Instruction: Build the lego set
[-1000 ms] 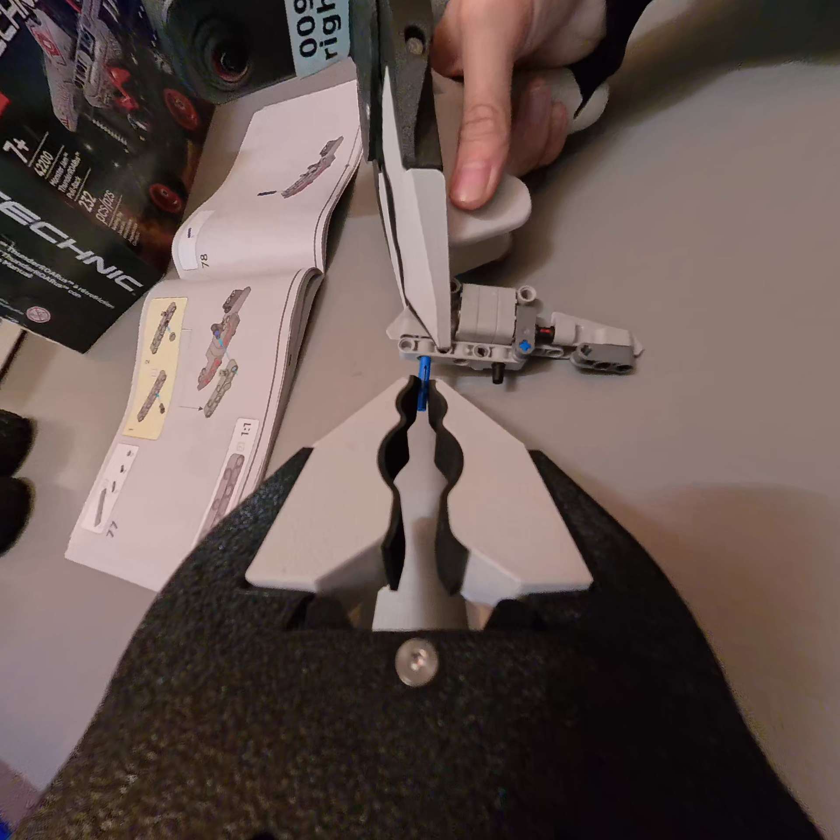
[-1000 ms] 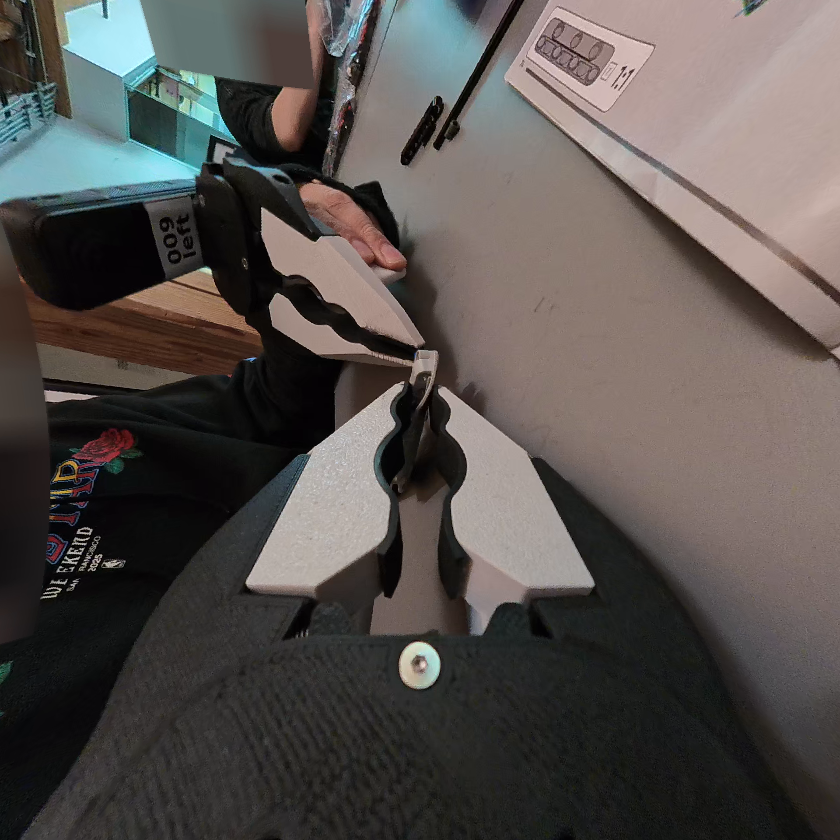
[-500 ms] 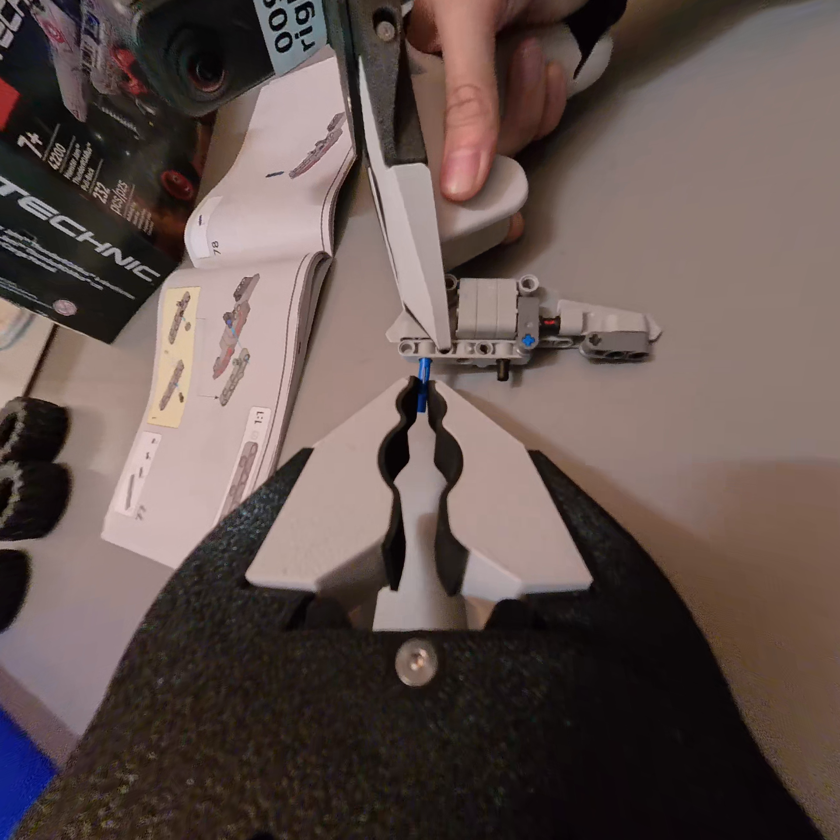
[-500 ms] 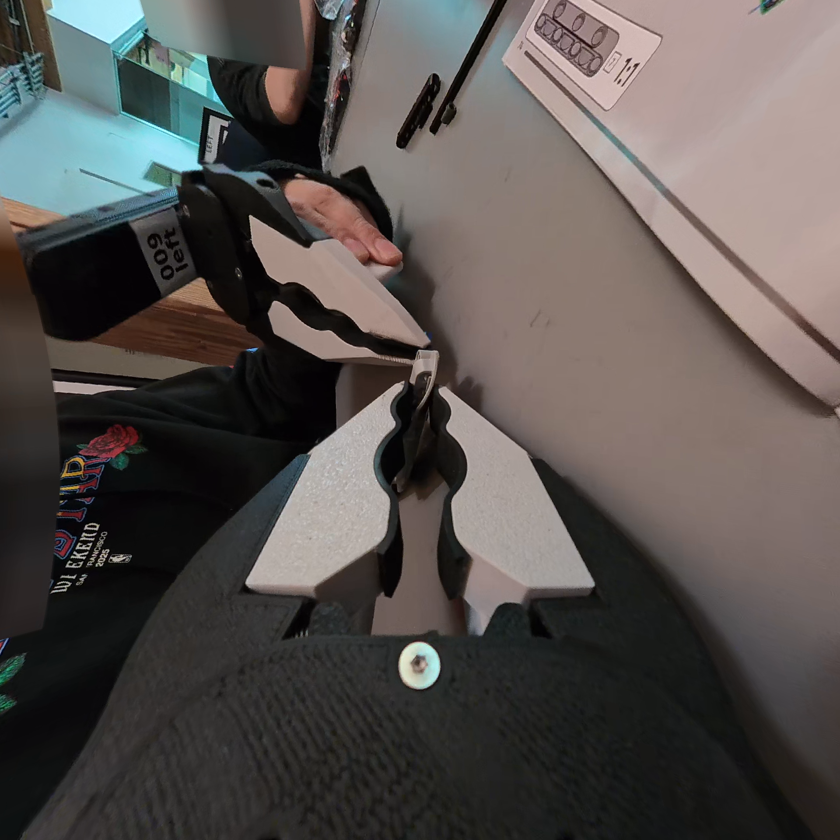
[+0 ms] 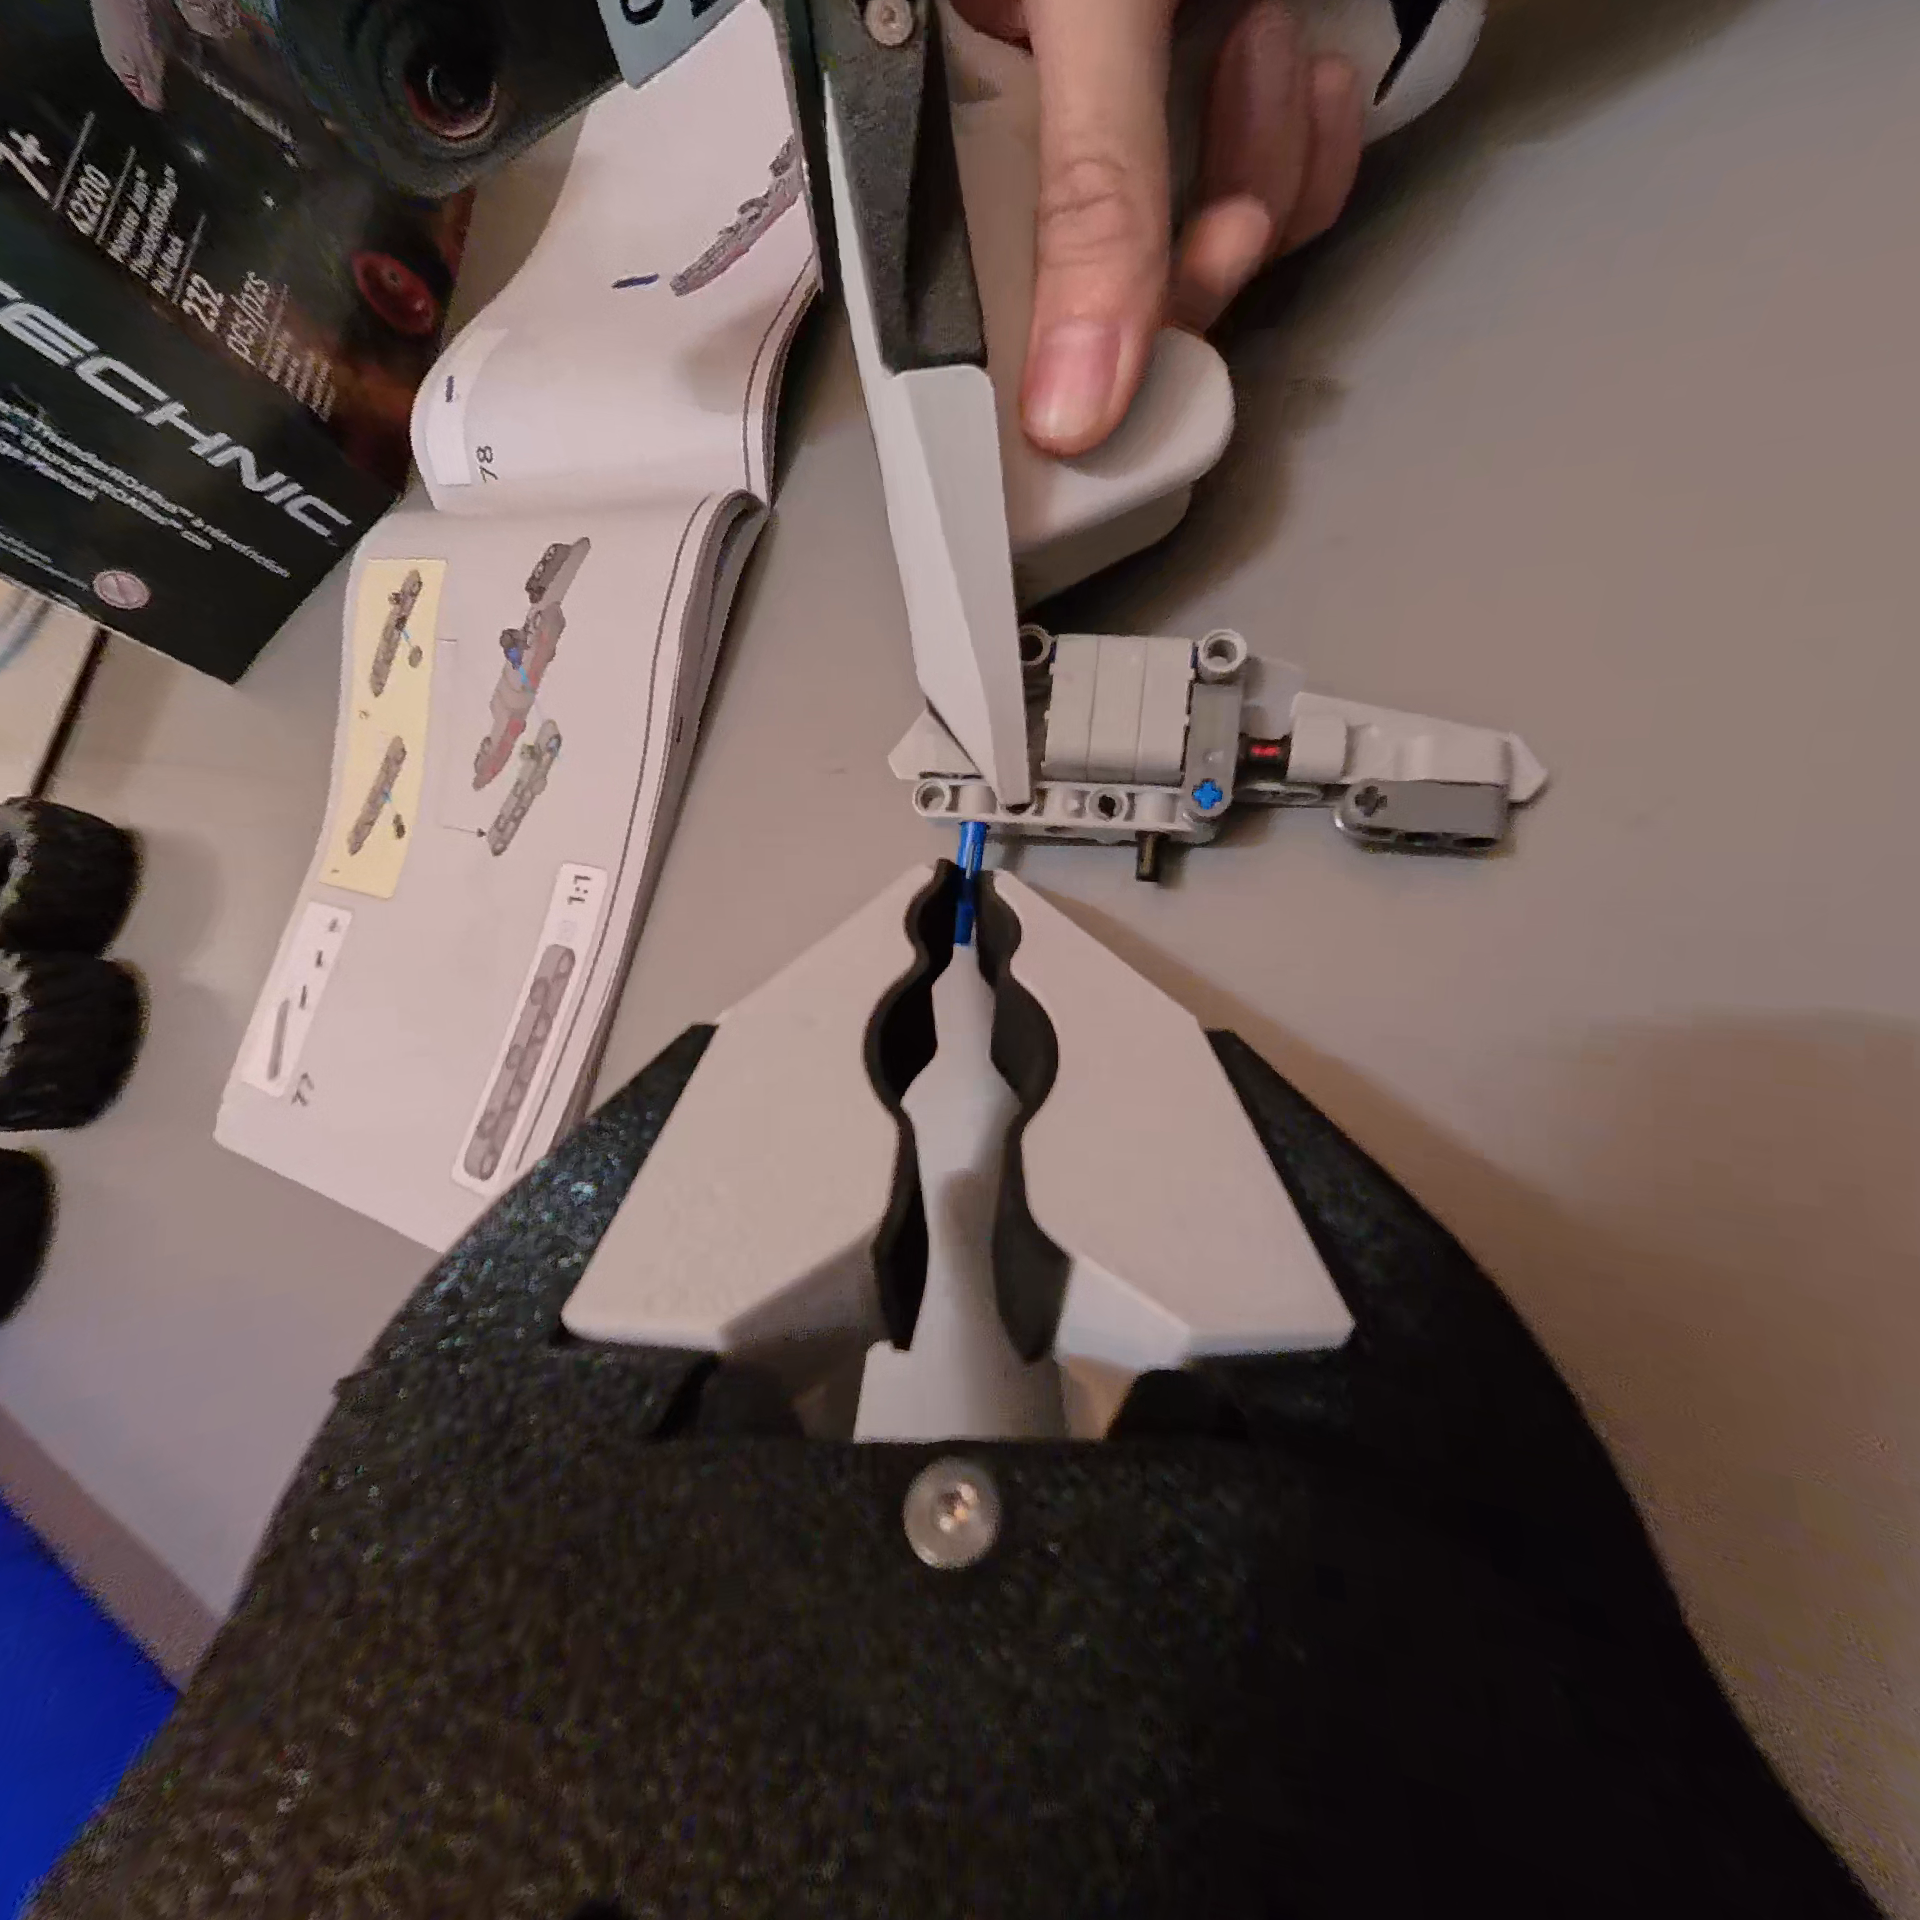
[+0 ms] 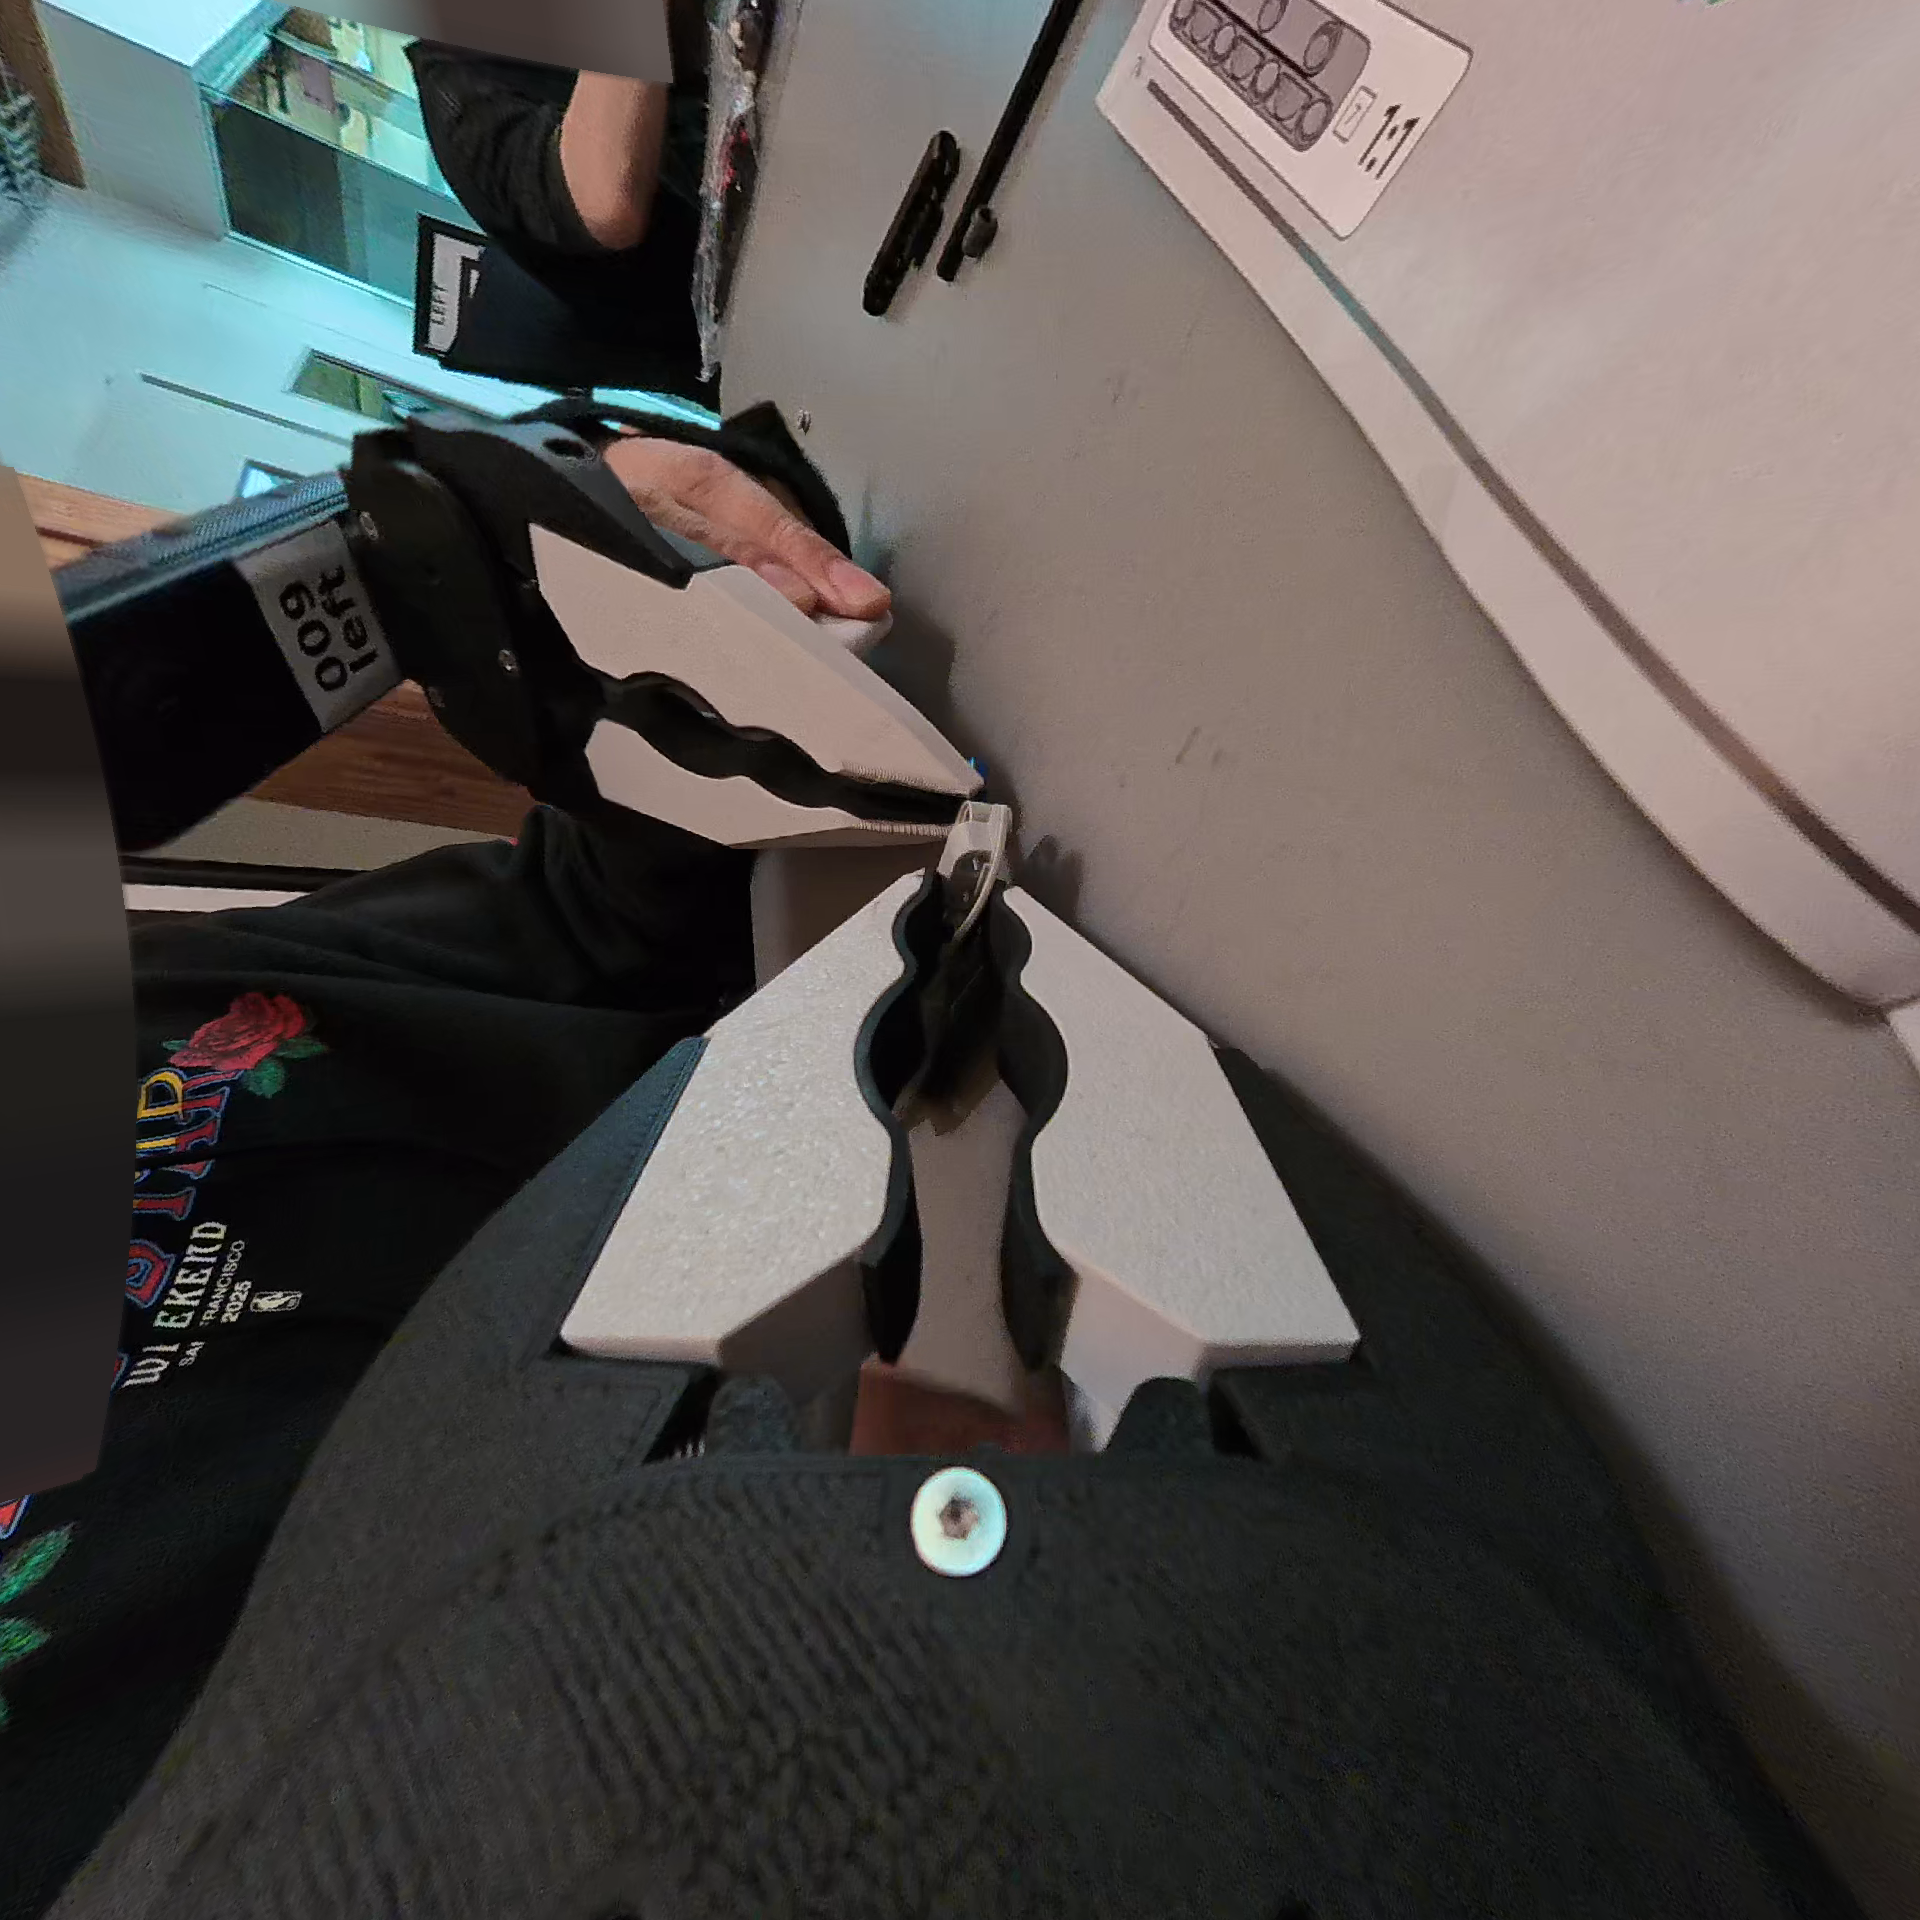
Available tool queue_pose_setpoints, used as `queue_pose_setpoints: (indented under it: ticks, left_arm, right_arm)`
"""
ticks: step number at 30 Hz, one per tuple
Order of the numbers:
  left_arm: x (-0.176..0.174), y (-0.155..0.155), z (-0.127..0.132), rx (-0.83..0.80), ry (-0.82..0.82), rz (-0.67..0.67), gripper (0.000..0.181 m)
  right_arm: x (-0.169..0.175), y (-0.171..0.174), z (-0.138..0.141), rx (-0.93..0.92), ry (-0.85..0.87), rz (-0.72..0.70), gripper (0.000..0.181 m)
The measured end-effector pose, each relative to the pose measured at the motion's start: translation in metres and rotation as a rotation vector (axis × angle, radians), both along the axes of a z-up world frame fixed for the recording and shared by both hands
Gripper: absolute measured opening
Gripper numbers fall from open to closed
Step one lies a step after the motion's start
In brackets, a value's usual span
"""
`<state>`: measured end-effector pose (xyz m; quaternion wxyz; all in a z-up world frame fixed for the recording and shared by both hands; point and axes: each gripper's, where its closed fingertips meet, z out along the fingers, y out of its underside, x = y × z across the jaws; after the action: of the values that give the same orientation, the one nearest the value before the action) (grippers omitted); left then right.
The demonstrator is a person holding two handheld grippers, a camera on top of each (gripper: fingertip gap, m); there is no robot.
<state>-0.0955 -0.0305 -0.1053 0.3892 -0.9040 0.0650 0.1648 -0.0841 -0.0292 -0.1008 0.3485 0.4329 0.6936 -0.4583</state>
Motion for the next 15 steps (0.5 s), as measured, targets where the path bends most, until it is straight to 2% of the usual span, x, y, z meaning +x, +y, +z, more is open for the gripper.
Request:
queue_pose_setpoints:
  ticks: [3, 8, 12, 15]
  left_arm:
    - [-0.0009, 0.0000, -0.0017, -0.044, 0.060, 0.009, 0.001]
    - [0.0002, -0.0010, -0.0029, -0.001, -0.048, 0.015, 0.000]
    - [-0.0003, -0.0018, -0.0028, -0.085, 0.057, 0.021, 0.000]
    - [0.0011, -0.0013, -0.0022, -0.032, -0.057, 0.035, 0.000]
  right_arm:
    - [-0.0001, -0.0006, -0.0010, 0.008, -0.002, -0.001, 0.007]
    - [0.0003, -0.0018, -0.0017, 0.010, -0.021, 0.011, 0.007]
    - [0.0006, -0.0035, -0.0019, 0.011, -0.019, 0.021, 0.007]
    - [0.0021, -0.0036, -0.0012, 0.010, -0.002, 0.031, 0.007]
